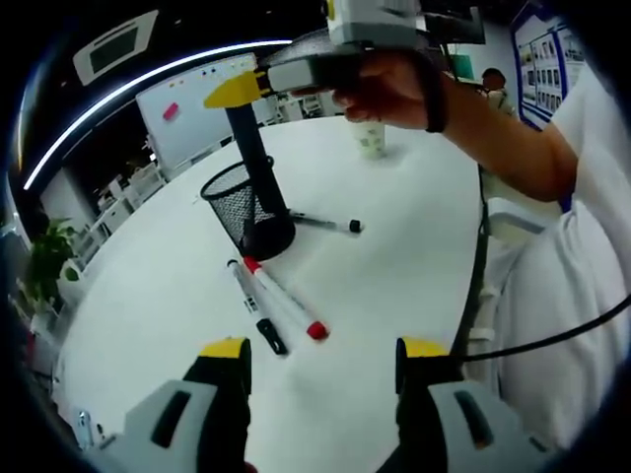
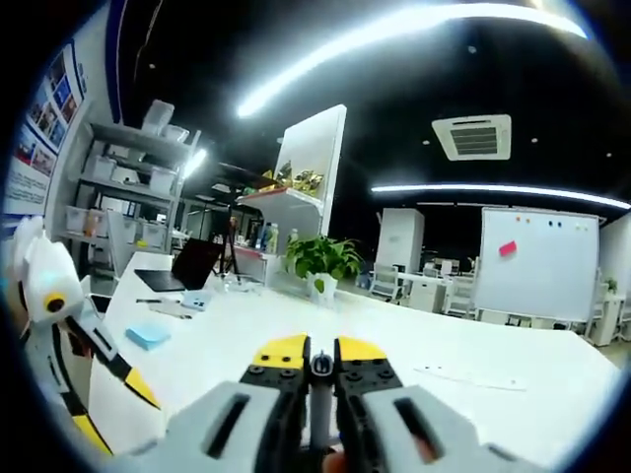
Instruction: Place the scattered laser pointers and whiteboard markers into the pen holder and stack the scattered paper cups together
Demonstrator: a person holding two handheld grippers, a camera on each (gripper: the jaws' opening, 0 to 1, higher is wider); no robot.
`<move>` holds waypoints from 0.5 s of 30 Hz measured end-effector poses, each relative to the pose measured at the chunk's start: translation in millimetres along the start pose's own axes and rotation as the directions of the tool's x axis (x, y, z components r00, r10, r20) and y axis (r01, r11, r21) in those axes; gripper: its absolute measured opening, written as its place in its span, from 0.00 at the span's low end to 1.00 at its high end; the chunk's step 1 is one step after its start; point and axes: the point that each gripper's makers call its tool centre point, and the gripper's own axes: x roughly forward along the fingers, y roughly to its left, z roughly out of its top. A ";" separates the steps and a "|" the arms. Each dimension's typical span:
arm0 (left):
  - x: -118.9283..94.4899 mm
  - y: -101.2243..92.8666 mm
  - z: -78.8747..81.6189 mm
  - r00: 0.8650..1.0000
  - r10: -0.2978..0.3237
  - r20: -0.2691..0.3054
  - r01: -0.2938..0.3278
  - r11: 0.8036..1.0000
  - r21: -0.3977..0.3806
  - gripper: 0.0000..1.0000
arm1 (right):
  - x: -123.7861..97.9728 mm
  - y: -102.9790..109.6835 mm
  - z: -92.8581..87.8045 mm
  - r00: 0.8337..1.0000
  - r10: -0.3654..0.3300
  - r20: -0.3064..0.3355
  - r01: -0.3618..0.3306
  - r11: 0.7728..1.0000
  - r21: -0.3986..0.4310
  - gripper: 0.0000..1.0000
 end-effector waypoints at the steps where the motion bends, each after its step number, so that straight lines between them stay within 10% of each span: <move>1: -0.1 0.0 0.1 1.000 -0.001 0.000 0.001 1.000 0.001 0.60 | 0.0 0.0 -0.6 1.000 0.000 -0.002 0.000 1.000 0.000 0.10; 15: 0.8 0.2 1.1 1.000 -0.002 -0.006 0.002 1.000 0.007 0.60 | 0.3 1.7 -9.3 1.000 0.014 -0.027 -0.014 1.000 0.000 0.10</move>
